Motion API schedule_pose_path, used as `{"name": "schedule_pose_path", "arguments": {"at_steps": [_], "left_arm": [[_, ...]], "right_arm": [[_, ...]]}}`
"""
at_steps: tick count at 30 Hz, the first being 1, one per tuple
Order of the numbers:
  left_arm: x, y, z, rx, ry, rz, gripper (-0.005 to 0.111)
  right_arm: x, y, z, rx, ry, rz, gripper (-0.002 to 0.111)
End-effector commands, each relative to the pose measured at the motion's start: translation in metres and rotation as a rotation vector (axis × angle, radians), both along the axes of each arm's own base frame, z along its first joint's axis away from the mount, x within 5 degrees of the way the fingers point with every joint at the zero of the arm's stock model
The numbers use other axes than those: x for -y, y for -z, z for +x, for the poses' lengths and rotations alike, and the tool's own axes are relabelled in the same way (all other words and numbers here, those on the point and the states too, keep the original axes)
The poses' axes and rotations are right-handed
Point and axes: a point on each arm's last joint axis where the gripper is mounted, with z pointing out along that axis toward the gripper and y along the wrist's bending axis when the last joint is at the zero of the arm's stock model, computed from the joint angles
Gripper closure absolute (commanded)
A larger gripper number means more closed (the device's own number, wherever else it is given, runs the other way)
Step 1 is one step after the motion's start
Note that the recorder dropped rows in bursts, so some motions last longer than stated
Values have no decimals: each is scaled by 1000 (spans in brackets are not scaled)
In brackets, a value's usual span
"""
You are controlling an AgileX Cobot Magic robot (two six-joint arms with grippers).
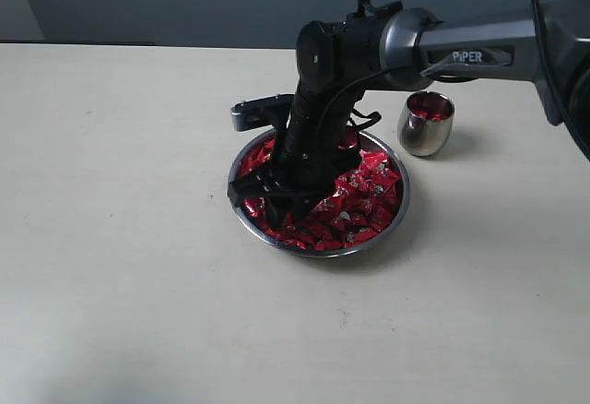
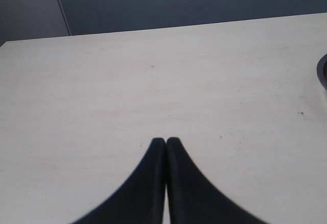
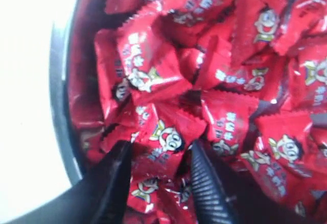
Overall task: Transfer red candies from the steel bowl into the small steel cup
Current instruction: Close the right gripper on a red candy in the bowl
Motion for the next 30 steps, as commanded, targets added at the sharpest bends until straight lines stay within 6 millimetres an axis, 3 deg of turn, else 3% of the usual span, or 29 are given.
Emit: {"name": "schedule_pose_path", "arguments": {"at_steps": [1, 22, 26, 30], "left_arm": [[0, -4, 0, 21, -1, -1, 106], [0, -4, 0, 21, -1, -1, 106], [0, -4, 0, 21, -1, -1, 106], [0, -4, 0, 21, -1, -1, 106]], "right_arm": [[-8, -3, -1, 26, 26, 33, 70], [-8, 13, 2, 59, 4, -5, 71], [-8, 11, 4, 72, -4, -8, 77], [-12, 4, 7, 80, -6, 3, 90]]}}
